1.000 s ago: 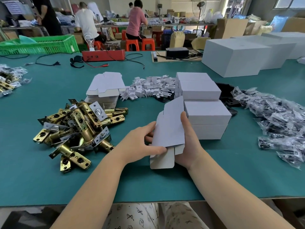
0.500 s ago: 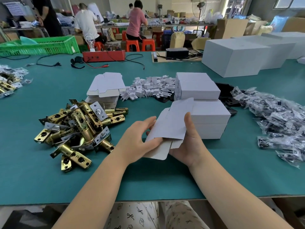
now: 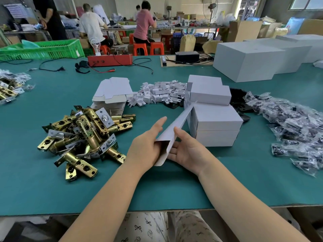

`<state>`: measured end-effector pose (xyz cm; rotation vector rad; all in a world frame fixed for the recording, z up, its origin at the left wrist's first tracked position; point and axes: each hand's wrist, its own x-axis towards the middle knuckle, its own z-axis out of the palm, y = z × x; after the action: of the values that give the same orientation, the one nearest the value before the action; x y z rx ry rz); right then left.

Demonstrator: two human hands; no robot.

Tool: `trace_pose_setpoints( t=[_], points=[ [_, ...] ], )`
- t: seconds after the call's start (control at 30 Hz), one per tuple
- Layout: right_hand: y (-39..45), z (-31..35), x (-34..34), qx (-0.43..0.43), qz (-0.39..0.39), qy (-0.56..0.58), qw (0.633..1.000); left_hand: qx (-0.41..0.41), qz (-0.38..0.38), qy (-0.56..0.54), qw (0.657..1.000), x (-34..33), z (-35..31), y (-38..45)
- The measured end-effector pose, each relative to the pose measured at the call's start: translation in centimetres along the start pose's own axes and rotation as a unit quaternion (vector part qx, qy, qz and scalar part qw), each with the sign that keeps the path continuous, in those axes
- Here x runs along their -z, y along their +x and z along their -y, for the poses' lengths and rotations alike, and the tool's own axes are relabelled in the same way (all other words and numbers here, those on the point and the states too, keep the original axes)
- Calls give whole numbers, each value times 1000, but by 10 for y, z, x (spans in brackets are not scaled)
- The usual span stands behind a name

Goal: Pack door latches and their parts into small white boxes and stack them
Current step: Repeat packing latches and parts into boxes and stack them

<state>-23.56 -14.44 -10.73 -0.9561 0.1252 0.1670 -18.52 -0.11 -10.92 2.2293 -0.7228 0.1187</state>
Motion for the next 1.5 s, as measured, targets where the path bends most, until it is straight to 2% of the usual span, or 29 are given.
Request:
trace_pose_setpoints(
  t=[0.13,0.23,0.27,0.37,0.43,0.5,0.67,0.83,0.97,1.07,1.17,1.23,1.37,1.5],
  points=[
    [-1,-1,1,14,5,45,999,0,-81,-100,992,3,-1,1],
    [0,1,4,22,2,45,999,67,-50,-243,966,12,3,4],
    [1,1,6,24,-7,32,999,98,-31,-315,943,17,5,6],
    [1,2,8,41,-13,-42,998,167,-9,-514,842,28,9,10],
    [1,1,8,46,-15,-64,997,203,-21,-548,811,29,10,11],
    [1,0,7,53,-18,-85,995,245,-22,-554,796,27,7,11],
    [-4,-3,5,73,-46,-180,980,239,11,-532,812,28,5,9],
    [-3,-4,5,71,-82,-191,976,270,-9,-474,838,24,7,10],
    [-1,-5,2,60,-98,-190,975,256,18,-453,854,24,10,10],
    [1,-8,-4,72,-178,-257,947,234,18,-452,861,21,8,9],
    [0,-9,-6,118,-216,-337,909,191,-10,-328,925,14,10,7],
    [0,-8,-7,136,-231,-365,891,166,-21,-272,948,10,10,7],
    [1,-10,-8,157,-245,-390,874,156,-44,-221,962,9,9,9],
    [2,-9,-8,153,-251,-381,876,150,-53,-219,963,8,7,9]
  ],
)
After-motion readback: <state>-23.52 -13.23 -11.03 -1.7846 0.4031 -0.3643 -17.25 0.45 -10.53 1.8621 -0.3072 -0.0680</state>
